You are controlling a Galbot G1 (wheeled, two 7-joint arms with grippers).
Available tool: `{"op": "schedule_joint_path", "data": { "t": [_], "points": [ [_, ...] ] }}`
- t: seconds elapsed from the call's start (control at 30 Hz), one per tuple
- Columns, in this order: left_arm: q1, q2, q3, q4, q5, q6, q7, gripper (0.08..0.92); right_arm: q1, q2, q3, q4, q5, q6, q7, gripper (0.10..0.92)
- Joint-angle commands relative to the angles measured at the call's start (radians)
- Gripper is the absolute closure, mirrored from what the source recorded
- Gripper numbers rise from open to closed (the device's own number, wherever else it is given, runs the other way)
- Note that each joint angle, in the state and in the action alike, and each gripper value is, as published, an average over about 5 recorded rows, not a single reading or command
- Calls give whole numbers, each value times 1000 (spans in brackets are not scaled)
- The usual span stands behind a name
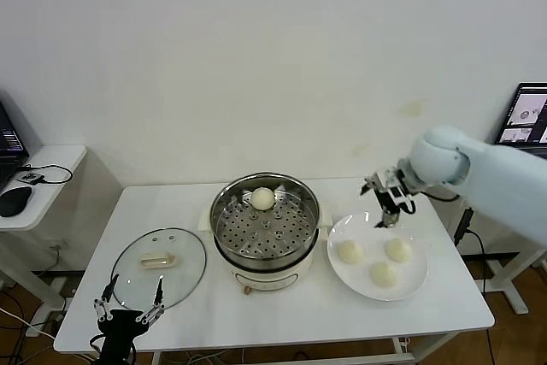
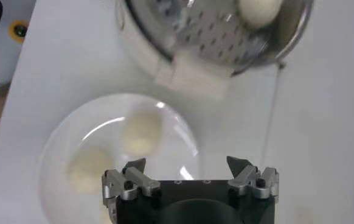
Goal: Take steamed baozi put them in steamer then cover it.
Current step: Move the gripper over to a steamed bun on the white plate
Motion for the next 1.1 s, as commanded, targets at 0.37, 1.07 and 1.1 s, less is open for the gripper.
{"op": "schedule_joint_path", "data": {
  "t": [0.37, 1.07, 1.1],
  "points": [
    [2, 1, -19, 18, -1, 0, 1, 177, -281, 197, 141, -212, -90, 6, 17, 203],
    [-3, 4, -18, 31, -1, 1, 4, 177, -346, 281, 173, -333, -144, 9, 38, 205],
    [-4, 3, -17, 32, -1, 1, 4, 177, -346, 281, 174, -335, -146, 9, 38, 208]
  ]
}}
